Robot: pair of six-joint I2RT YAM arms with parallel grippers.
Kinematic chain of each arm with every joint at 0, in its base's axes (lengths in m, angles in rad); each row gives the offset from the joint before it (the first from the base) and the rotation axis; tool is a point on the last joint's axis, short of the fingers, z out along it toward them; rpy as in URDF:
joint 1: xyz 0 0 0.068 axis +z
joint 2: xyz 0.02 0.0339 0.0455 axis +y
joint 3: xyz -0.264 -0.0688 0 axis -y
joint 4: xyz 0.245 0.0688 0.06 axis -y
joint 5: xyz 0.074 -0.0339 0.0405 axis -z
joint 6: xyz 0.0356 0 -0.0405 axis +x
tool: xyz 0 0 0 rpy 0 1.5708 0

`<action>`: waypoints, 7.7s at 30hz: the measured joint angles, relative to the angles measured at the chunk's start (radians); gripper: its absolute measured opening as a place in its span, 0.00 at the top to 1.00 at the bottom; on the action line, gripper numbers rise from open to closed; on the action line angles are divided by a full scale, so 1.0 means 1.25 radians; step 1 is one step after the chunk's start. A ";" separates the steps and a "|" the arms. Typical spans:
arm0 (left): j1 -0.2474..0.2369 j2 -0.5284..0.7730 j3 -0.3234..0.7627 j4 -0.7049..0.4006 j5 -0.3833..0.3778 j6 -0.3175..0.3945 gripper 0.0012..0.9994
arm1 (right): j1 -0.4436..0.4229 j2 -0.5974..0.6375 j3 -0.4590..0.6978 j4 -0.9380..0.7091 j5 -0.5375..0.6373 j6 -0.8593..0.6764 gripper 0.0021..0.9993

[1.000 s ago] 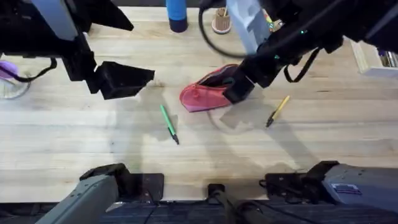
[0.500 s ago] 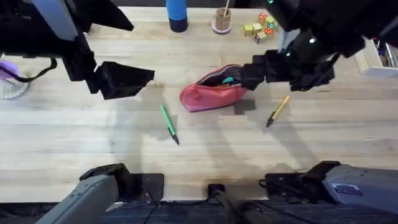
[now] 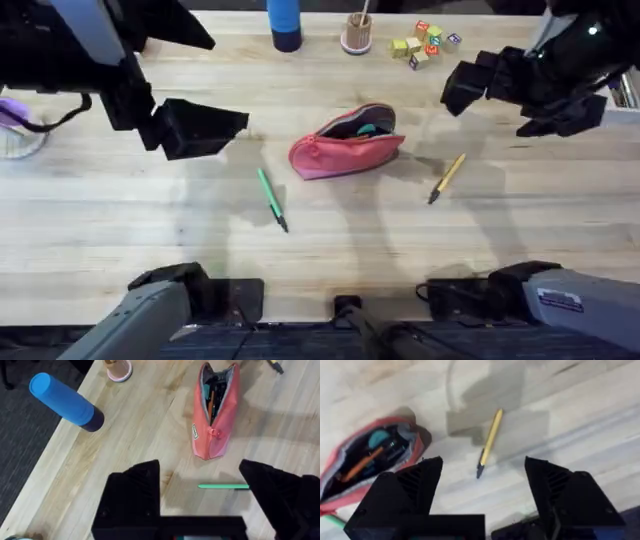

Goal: Unzip the bag, pick up the pens from the table one at a time and place them inside, then zip the bag closed.

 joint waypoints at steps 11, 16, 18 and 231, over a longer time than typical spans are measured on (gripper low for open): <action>0.000 0.000 0.000 0.000 0.000 0.000 0.01 | -0.005 0.000 -0.184 0.197 -0.047 -0.004 0.00; 0.000 0.000 0.000 0.000 0.000 0.000 0.01 | -0.005 0.000 -0.280 0.264 -0.081 0.010 0.00; 0.000 0.000 0.000 0.000 0.000 0.000 0.01 | -0.005 0.000 -0.317 0.274 -0.092 0.023 0.00; -0.356 0.000 -0.057 -0.041 -0.613 -1.193 0.00 | 0.212 0.001 -0.147 0.494 -0.195 -1.057 0.00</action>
